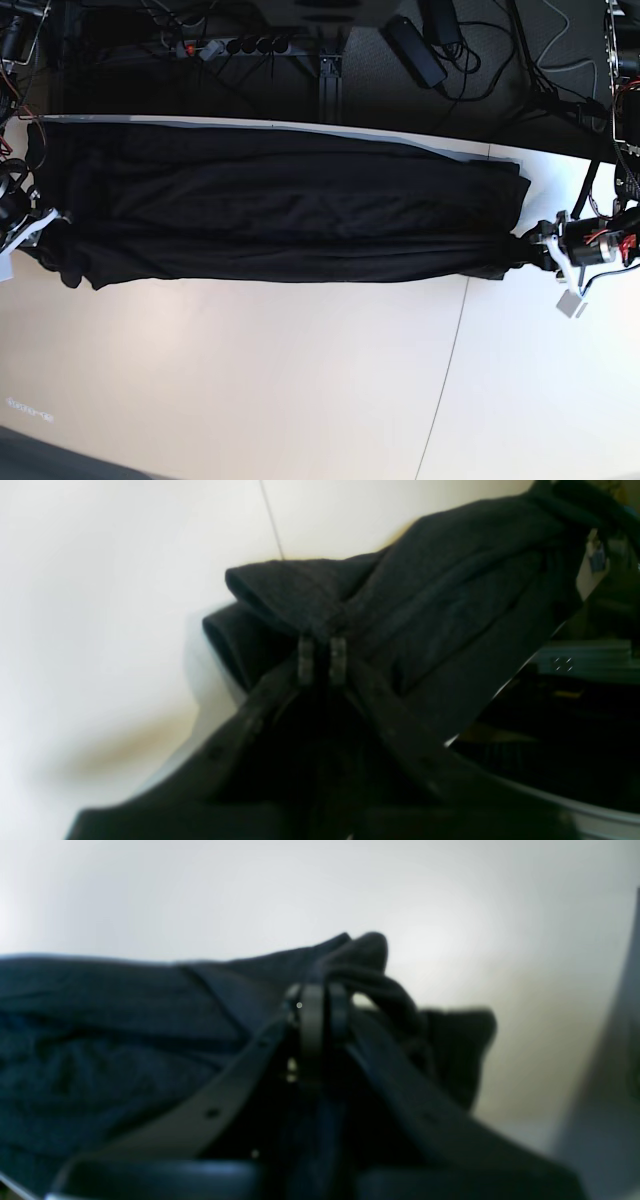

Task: Fold the T-shirt properly
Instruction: 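Lay the folded hem onto the shirt with both grippers, then open both grippers and pull them away from the folded shirt, then grasp the ends of the black shirt strip with both grippers, then lift the strip end with the left gripper and swing it toward the right gripper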

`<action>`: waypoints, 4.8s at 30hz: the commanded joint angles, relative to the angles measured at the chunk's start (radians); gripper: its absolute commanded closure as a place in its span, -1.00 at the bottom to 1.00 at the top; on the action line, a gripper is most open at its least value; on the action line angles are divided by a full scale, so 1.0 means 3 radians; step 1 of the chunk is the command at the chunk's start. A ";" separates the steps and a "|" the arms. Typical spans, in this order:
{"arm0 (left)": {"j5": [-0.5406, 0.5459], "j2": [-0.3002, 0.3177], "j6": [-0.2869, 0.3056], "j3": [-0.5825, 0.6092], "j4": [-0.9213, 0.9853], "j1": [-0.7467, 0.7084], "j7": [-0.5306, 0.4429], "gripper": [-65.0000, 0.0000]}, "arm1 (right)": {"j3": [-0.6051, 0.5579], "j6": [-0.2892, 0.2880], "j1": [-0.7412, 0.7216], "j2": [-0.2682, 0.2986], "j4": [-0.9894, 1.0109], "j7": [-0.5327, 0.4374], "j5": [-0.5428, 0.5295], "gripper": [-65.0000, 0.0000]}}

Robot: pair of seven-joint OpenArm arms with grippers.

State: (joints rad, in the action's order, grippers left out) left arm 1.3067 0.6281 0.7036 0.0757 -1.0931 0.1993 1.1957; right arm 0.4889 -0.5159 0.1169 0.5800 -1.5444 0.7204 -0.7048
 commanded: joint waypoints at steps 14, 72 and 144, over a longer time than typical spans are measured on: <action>0.0370 0.0198 -0.0018 -0.0023 -0.0047 -0.0024 0.0097 1.00 | 0.0755 -0.0242 0.0764 0.0051 -0.0543 0.0011 -0.0332 1.00; 0.0417 0.0380 -0.0018 -0.0357 -0.0046 -0.0432 -0.0140 -0.21 | 0.0017 -0.0225 0.0137 -0.0281 0.0392 -0.0191 0.0057 1.00; -0.1942 -0.0099 -0.0018 0.0726 0.0126 0.1541 -0.0856 1.00 | 0.0533 -0.0226 0.0139 -0.0263 -0.0148 0.0257 -0.0444 1.00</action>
State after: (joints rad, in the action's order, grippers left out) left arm 0.7094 0.5819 0.6964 0.3038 -1.0363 0.6247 0.9623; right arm 0.6392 -0.5152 0.1684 0.4789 -1.5730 0.8165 -0.8192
